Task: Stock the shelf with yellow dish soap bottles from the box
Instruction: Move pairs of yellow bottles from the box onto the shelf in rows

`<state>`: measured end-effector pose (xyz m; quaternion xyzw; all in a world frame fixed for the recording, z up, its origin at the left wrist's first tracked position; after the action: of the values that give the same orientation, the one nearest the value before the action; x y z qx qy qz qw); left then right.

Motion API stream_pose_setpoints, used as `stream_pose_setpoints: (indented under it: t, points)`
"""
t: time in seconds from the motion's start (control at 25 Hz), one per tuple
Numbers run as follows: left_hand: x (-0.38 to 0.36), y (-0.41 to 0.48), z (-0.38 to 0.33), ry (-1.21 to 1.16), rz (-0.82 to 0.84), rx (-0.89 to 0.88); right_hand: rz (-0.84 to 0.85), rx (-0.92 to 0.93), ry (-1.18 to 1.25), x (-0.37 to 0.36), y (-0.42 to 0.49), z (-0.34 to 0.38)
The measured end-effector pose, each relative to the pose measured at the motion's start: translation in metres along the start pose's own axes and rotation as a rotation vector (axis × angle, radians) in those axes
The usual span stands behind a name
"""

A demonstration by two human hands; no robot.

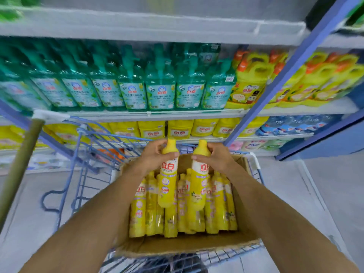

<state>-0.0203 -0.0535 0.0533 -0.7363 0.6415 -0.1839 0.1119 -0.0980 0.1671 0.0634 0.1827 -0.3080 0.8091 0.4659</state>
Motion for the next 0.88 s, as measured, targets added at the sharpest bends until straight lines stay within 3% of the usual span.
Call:
stream_pose_setpoints:
  t: [0.48, 0.68, 0.88]
  points:
    - [0.082, -0.069, -0.341, 0.046, -0.152, -0.558, -0.301, 0.495, 0.081, 0.177, -0.022, 0.296]
    - [0.096, -0.064, -0.427, 0.067, -0.22, -0.709, -0.34, 0.678, 0.077, 0.226, 0.001, 0.374]
    - [0.116, -0.039, -0.473, 0.076, -0.303, -0.75, -0.394, 0.734, 0.093, 0.255, 0.039, 0.414]
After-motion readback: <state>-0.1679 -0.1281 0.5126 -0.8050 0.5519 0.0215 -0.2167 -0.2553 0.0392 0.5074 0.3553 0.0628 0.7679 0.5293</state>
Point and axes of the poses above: each hand's wrist, its own y-axis towards the middle knuckle, its own x-axis out of the back of the hand, z = x × y, the point moved 5 cm from there along y, towards the middle knuckle, and after that the axes turned 1 degree about y, right-handed, at the moved point
